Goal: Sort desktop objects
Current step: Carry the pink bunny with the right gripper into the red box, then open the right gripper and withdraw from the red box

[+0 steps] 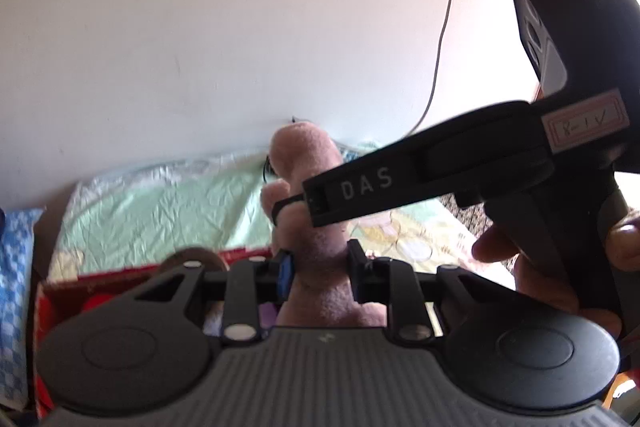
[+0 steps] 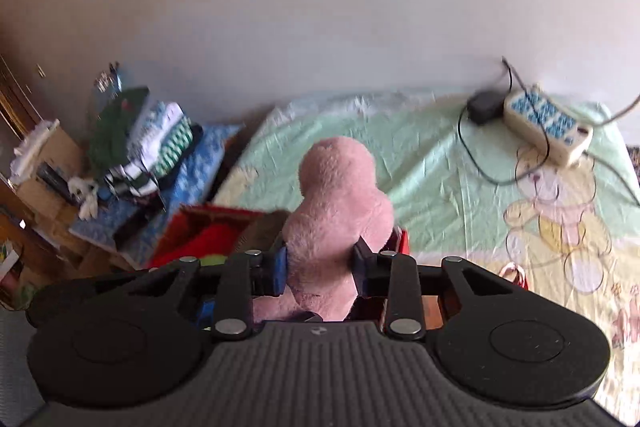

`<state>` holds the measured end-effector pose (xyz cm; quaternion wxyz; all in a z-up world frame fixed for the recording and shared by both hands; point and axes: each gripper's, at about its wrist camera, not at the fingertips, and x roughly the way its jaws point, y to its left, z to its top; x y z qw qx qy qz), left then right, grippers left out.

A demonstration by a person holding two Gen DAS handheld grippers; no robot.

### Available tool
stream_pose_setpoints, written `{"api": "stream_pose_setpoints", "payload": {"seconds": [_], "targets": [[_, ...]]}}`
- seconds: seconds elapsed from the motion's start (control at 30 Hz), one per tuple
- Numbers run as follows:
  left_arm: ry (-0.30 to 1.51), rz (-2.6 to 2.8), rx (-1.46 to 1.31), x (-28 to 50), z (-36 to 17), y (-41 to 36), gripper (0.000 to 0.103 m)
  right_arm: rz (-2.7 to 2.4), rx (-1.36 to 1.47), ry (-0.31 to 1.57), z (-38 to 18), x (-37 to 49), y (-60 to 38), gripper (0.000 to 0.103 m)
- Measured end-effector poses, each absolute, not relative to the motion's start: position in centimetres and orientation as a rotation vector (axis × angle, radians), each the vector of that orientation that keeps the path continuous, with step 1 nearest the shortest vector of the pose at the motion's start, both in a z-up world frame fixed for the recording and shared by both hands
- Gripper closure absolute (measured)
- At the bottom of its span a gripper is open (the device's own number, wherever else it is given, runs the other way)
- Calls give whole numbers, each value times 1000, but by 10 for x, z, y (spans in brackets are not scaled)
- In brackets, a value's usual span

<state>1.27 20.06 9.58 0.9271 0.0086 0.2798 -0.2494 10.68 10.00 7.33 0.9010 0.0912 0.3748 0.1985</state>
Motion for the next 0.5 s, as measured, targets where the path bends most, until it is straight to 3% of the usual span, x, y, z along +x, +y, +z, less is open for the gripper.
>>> {"api": "stream_pose_setpoints", "payload": {"seconds": [0.23, 0.5], "targets": [[550, -532, 21, 25, 98, 205, 81, 401, 197, 726, 87, 104, 98, 69], [710, -521, 30, 40, 41, 200, 82, 408, 121, 895, 31, 118, 110, 69]]}}
